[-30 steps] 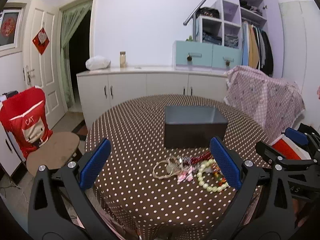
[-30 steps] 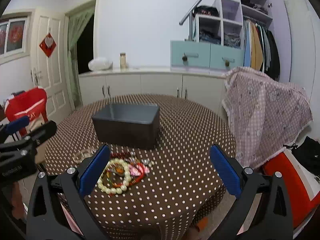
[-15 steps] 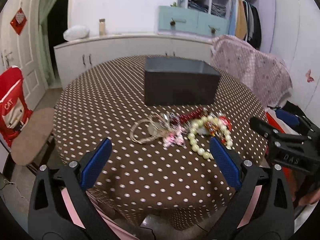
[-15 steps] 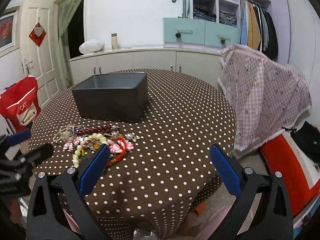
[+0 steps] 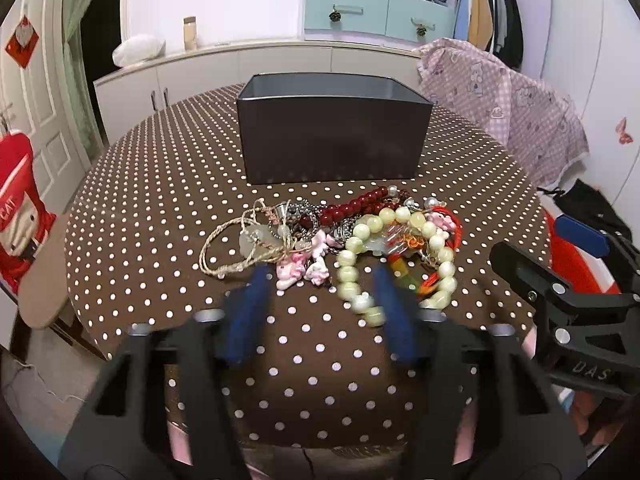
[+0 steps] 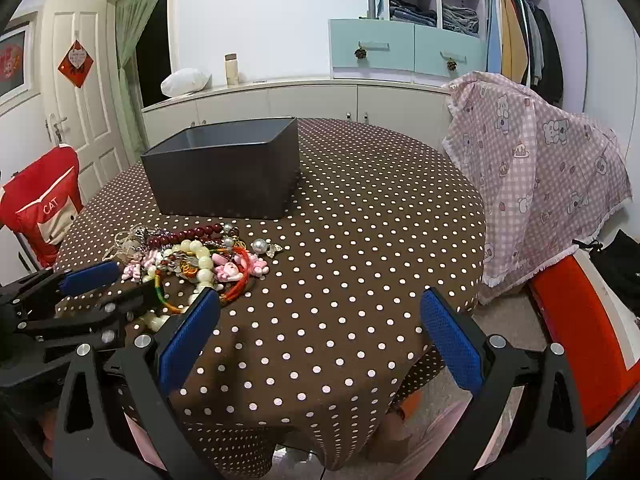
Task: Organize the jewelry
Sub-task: 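Lower the left gripper onto the white bead bracelet and close it, then grasp the red bead bracelet with the right gripper while the left lifts the white bracelet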
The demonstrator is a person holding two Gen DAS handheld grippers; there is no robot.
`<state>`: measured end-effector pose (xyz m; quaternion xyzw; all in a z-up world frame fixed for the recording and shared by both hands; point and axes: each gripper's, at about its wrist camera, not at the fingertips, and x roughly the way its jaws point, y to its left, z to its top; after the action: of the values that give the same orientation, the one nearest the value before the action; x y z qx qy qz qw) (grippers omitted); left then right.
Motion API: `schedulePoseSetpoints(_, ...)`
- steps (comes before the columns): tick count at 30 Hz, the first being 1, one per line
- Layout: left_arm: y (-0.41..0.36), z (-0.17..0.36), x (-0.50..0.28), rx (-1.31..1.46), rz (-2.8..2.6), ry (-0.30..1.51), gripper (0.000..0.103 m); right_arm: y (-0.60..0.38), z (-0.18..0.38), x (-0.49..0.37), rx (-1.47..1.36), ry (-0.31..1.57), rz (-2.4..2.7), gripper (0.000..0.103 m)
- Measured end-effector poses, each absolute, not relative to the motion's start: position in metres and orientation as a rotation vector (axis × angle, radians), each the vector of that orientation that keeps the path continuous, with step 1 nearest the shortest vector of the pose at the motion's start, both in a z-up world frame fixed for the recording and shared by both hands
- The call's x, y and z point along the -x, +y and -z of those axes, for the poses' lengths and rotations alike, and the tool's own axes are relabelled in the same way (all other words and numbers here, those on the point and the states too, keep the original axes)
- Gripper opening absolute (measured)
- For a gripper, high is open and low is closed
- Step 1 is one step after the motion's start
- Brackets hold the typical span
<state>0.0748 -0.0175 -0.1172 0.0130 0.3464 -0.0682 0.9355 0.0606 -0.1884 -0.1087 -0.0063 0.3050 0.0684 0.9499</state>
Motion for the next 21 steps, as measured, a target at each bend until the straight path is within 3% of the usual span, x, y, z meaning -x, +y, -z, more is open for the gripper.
schedulePoseSetpoints(3, -0.02, 0.118, -0.075, -0.061, 0.132, 0.683, 0.03, -0.191, 0.109, -0.062, 0.003, 0.624, -0.14, 0.096)
schedulePoseSetpoints(5, -0.014, 0.116, -0.072, -0.04, 0.151, 0.675, 0.017, -0.193, 0.109, -0.062, -0.001, 0.623, -0.142, 0.096)
schedulePoseSetpoints(21, 0.011, 0.096, -0.056, 0.028, 0.243, 0.639, 0.017, -0.192, 0.088, -0.062, -0.006, 0.579, -0.153, 0.096)
